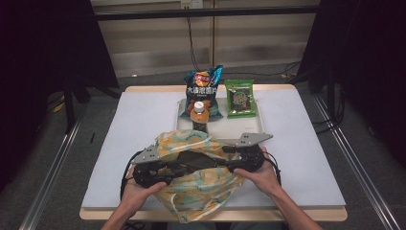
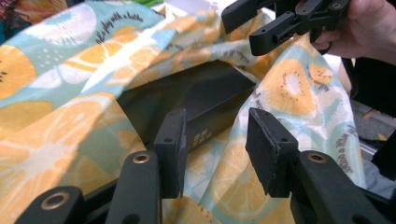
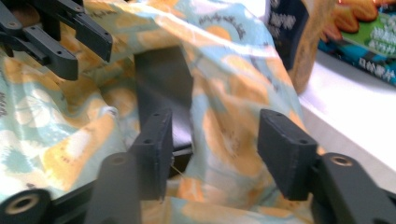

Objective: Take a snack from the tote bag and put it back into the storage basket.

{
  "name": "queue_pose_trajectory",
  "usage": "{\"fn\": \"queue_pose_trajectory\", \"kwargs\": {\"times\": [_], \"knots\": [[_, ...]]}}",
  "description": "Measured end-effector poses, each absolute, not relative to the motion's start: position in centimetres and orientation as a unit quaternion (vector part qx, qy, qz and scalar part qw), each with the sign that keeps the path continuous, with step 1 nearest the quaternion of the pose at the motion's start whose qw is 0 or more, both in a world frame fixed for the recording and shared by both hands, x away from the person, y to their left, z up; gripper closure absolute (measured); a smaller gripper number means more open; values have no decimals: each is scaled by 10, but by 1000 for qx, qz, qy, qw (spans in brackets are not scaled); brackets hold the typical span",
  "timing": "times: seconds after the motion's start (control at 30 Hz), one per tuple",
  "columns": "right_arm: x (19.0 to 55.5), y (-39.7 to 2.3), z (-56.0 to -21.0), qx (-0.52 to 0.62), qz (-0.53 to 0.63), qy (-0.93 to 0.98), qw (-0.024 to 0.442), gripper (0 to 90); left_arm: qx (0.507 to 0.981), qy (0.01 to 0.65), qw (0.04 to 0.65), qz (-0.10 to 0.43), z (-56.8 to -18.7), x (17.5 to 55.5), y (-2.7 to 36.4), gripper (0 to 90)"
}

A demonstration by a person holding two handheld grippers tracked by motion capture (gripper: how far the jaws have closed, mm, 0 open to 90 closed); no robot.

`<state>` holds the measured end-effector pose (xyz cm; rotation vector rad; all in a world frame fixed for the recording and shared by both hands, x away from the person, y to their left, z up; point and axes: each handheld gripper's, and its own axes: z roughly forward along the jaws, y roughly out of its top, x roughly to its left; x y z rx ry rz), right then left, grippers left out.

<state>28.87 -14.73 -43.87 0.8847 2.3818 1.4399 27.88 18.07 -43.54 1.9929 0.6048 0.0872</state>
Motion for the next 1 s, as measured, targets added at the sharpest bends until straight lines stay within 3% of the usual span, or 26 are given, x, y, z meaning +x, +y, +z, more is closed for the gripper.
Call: {"fn": "queue_pose_trajectory", "kwargs": {"times": [0.27,0.4,0.6,0.87,1.0], "knots": [[285,-128,-429,254,502,823,81,671,826,247,505,40,-434,279,183,588],[291,-113,-437,252,482,836,74,678,828,245,503,36,-436,278,180,590],[297,-102,-446,254,470,842,82,479,832,243,498,35,-436,278,178,589],[307,-99,-452,247,447,857,74,356,832,241,499,32,-437,278,176,587],[304,-98,-461,244,436,864,70,363,831,244,498,31,-438,278,176,587]]}}
